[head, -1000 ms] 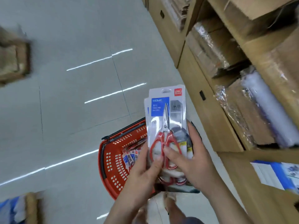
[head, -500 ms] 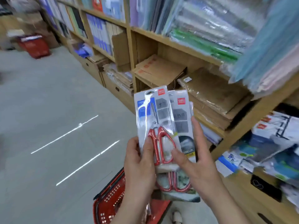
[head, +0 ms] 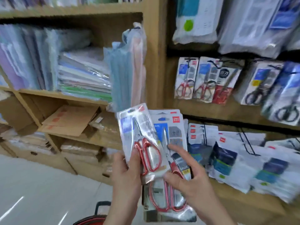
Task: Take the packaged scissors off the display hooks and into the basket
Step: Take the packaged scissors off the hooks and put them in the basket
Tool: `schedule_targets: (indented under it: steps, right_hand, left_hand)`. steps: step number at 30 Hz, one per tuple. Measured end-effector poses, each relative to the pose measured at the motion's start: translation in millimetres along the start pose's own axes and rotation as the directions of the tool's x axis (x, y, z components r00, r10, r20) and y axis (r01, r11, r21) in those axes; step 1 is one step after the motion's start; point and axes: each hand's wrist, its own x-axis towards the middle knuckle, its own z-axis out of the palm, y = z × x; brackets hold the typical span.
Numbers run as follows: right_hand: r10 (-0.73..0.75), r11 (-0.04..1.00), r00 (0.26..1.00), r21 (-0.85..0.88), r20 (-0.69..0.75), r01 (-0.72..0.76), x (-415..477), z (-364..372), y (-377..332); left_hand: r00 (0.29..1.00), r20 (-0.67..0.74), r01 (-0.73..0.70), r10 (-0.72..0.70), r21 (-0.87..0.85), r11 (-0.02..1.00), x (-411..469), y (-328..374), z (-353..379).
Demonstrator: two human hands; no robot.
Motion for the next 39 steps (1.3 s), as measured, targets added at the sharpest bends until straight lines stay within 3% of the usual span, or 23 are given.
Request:
schedule_targets:
  steps: [7, 10, 13, 20, 28, 31, 39]
  right_hand:
    - [-0.002, 1.0, 0.995, 0.014, -0.097, 0.003, 17, -119, -6]
    - [0.004, 0.998, 0.989, -0.057, -0.149, -0.012, 27, -157, -2]
    - [0.036, 0.999, 0.985, -0.021, -0.171, -0.04, 36, -185, 2]
    - [0.033, 0.999, 0.995, -0.008, -0.099, -0.034, 64, -200, 6]
    - [0.159, 0.987, 0.971, 0.009, -0.181, -0.159, 97, -194, 23]
    - [0.178, 0.981, 0.962, -0.038, -0.207, -0.19, 116, -188, 31]
    - [0.155, 0.979, 0.977, 0.157, -0.148, -0.131, 150, -159, 35]
  left_hand:
    - [0.977, 0.207, -0.078, 0.055, 0.101, 0.992, -16, -4, 143]
    - [0.958, 0.287, -0.027, 0.003, 0.081, 0.996, -13, -6, 179]
    - [0.933, 0.36, -0.018, -0.018, 0.098, 0.995, -2, -3, 205]
    - [0.945, 0.326, -0.043, 0.022, 0.058, 0.997, 75, 33, 234]
    - [0.885, 0.442, 0.175, -0.149, -0.017, 0.985, 146, 49, 250]
    - [0.884, 0.454, 0.15, -0.111, -0.052, 0.987, 166, 55, 253]
    - [0.917, 0.389, -0.055, 0.086, -0.089, 0.994, 195, 66, 252]
